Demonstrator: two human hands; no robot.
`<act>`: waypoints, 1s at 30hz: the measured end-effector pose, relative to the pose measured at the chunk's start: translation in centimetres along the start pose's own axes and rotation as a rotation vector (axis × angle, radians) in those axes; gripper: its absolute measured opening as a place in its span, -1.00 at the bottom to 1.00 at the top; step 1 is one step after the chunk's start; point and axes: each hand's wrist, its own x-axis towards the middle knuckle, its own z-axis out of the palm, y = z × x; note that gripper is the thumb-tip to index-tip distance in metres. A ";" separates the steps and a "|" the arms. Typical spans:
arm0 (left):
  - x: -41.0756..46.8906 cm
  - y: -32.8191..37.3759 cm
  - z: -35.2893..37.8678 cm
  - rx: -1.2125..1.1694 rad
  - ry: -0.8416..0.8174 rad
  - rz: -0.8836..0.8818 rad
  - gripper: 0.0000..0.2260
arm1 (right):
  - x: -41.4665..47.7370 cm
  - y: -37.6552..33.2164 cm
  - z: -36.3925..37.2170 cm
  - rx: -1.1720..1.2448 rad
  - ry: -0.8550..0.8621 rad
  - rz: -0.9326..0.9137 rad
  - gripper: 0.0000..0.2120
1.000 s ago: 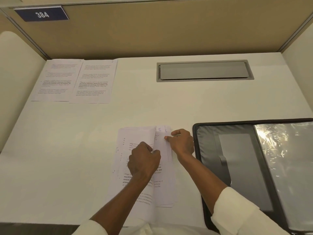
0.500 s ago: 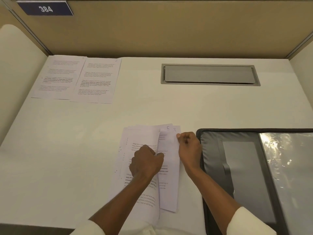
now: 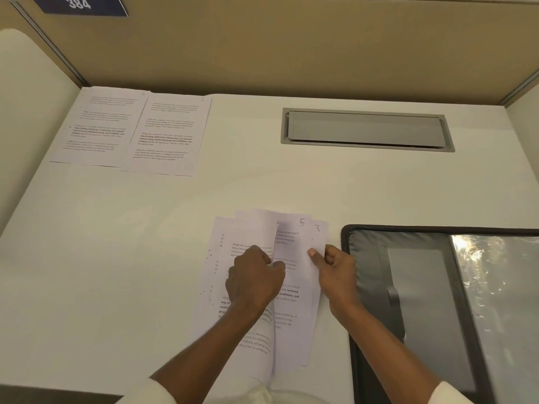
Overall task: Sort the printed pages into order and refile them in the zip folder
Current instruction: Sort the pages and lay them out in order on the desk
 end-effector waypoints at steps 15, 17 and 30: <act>-0.1 1.9 0.3 0.164 0.081 0.237 -0.74 | -1.6 -3.7 2.0 0.140 -0.221 0.184 -0.83; -0.2 1.7 0.7 0.154 0.064 0.231 -0.72 | -1.6 -3.3 1.9 0.171 -0.221 0.192 -0.72; -0.2 0.5 1.7 0.124 0.049 0.203 -0.85 | -2.2 -2.3 1.4 0.248 -0.199 0.214 -0.82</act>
